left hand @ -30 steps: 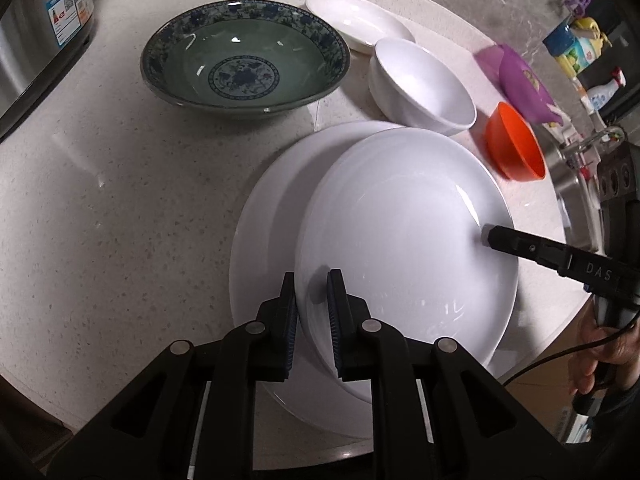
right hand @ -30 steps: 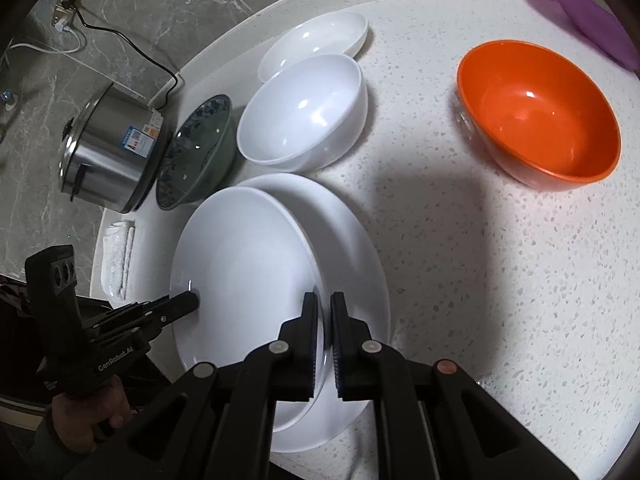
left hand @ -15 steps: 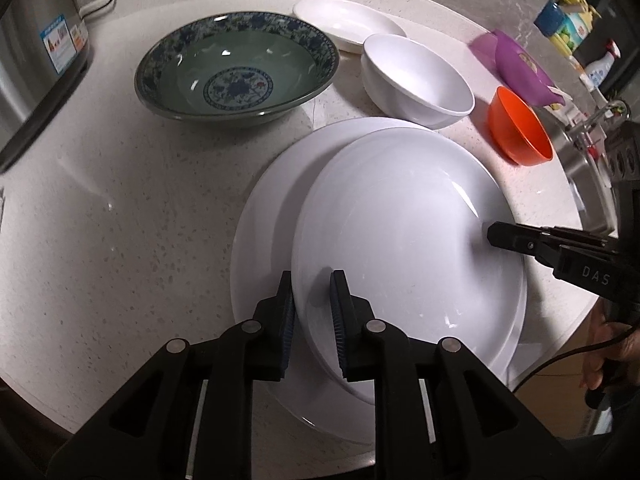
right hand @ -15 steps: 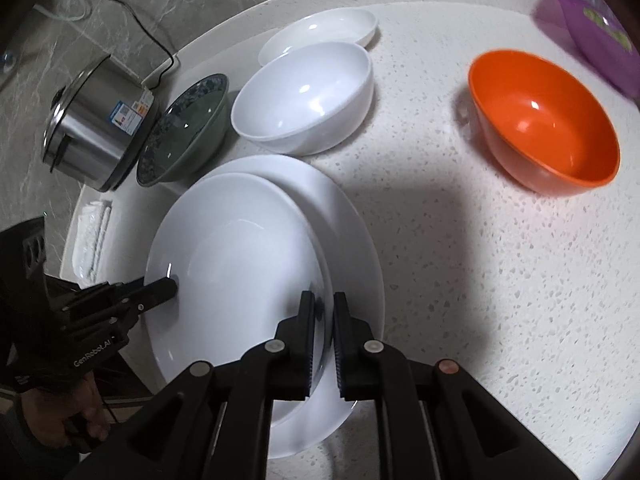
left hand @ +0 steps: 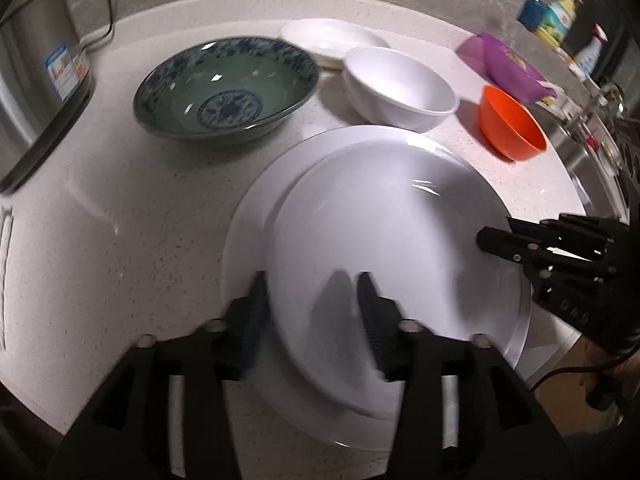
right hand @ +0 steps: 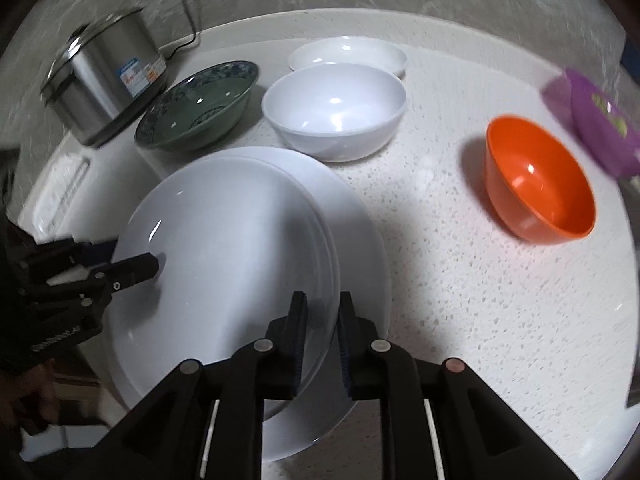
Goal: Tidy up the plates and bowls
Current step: 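Withdraw the right gripper from the plate stack and move toward another white plate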
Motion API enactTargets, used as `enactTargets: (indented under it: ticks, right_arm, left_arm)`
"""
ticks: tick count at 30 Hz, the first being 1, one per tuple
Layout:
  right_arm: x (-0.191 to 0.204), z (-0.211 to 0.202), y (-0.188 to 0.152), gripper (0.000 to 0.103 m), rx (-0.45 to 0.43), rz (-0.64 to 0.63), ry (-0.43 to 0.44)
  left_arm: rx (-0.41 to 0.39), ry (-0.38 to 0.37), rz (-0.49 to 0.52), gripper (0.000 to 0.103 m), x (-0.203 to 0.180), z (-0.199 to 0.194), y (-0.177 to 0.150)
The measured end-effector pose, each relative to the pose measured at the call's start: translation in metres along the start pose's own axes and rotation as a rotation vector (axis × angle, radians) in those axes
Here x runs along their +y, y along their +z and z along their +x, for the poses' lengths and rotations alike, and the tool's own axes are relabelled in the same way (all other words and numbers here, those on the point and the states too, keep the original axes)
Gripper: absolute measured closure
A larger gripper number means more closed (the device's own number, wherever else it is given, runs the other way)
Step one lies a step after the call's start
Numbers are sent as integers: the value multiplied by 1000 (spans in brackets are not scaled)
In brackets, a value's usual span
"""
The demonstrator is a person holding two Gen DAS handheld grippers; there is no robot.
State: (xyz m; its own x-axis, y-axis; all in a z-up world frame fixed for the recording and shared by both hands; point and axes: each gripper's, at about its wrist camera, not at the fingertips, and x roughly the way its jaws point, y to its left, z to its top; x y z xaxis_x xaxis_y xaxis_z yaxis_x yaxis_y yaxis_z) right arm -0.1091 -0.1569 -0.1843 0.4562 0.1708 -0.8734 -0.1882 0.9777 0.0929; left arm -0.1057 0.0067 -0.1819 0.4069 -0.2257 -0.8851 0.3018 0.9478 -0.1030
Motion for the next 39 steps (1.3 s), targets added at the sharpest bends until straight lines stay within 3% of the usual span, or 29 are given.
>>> enactTargets:
  ticks: [2,8,10,12,14,18,24,30,32,35,39]
  right_arm:
    - [8,0,-4,85,-16,-37,-26]
    - [10,-1,-9,79,-47,-67,-24]
    - [10,-3,-10,67,-62,-68,-7]
    - [9,-8,-13,44,-89,-68,8]
    - [6,-16,-13,40,-110,-49,31]
    - [-16,-45,-8,23,-179,52,122]
    - [-79,-87,25,22,-237,315,233]
    - [-137,-108,78,19,-296,549,384]
    - [-148,-107,94,19,-291,588,444]
    - [-160,-94,122,19,-251,614,485]
    - [-171,-56,149,26,-182,641,531]
  left_arm:
    - [-19,20,35,42,-6,1,-2]
    - [-61,26,3,42,-3,-7,-2]
    - [-80,22,-9,37,-2,-15,-3]
    - [-95,8,-31,16,3,-27,-3]
    - [-116,4,-58,1,12,-44,-1]
    - [-188,18,-97,0,43,-78,16]
    - [-253,13,-131,0,109,-115,89]
    - [-227,-101,-91,0,141,-111,183]
    - [-190,-143,-53,0,144,-95,216]
    - [-73,-215,-31,0,152,-52,264]
    - [22,-265,-20,2,155,-3,301]
